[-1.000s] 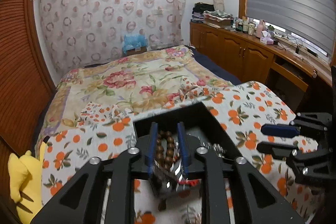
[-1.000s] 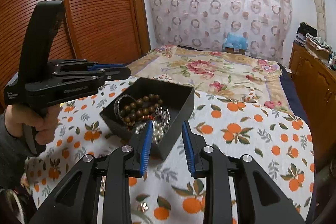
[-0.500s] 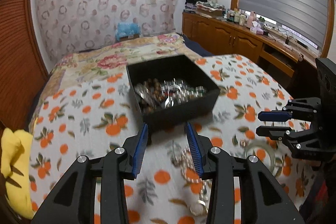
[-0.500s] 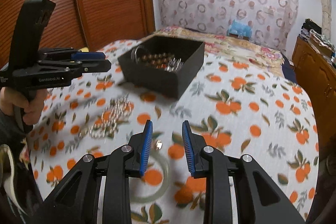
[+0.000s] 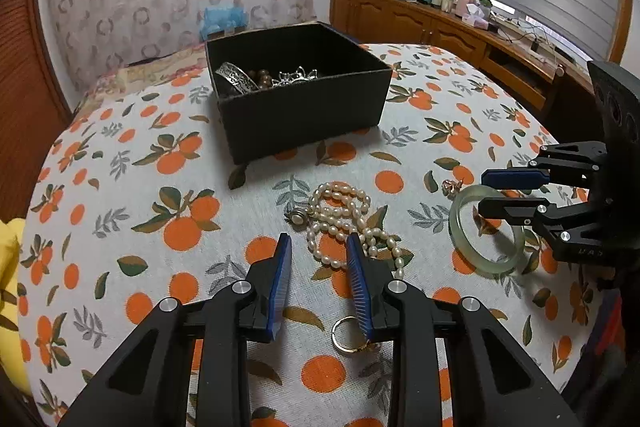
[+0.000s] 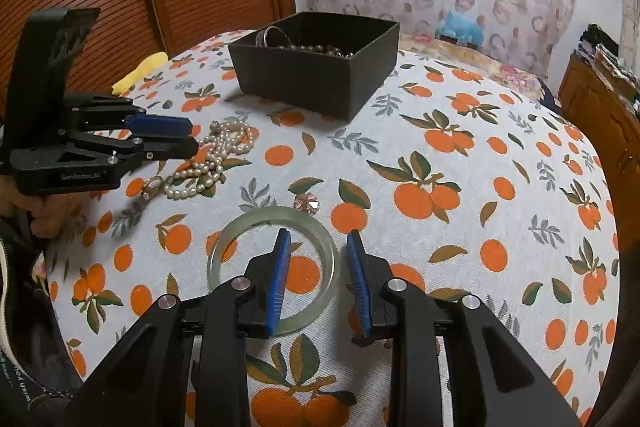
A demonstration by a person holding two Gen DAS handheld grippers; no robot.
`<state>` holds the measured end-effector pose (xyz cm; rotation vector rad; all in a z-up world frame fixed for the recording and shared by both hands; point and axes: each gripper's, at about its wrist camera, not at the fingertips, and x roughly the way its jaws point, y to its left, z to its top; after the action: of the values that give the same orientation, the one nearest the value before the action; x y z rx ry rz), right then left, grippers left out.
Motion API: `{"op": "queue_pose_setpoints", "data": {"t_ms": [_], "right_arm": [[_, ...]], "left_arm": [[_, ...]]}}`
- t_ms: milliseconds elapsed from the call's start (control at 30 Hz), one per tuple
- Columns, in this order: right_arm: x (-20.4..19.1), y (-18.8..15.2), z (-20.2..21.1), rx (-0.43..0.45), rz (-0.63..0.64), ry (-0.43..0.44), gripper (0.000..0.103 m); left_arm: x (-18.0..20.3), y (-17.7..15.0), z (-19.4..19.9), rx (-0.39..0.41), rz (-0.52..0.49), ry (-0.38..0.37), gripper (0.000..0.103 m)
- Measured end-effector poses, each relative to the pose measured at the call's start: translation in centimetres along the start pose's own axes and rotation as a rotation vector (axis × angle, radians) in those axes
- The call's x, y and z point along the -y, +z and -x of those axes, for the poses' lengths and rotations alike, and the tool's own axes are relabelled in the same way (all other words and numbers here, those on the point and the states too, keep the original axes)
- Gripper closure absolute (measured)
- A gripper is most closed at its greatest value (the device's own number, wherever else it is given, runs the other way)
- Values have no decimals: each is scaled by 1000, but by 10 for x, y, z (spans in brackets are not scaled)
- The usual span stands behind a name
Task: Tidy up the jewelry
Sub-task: 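Move both tools back to the pearl necklace and jade bangle, then grasp the pearl necklace with the left tool while the right tool grasps the jade bangle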
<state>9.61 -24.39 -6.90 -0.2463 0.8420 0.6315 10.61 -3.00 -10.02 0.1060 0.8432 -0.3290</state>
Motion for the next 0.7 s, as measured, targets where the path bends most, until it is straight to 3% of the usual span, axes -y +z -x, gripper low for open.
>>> {"op": "queue_pose_setpoints", "data": {"t_ms": [100,200,533,600,700], "right_arm": [[-4,0,-1,-3,28,-13,69],[-5,0,-2,-4,37,-24,69],[-6,-1,-1,-4,38,-26,69],[-6,-1,-1,-3,37,-25,69],[-6,-1,-1,-3,37,-24,69]], "left_arm": [[-1,1,-2,-6,1,1,77],[-2,4,-5,-18,1,3,91],[5,11,-13,-42,-27,39,91],[7,10,-13,-38,-37,37,99],[10,10,-11,-26,-41,35,99]]}}
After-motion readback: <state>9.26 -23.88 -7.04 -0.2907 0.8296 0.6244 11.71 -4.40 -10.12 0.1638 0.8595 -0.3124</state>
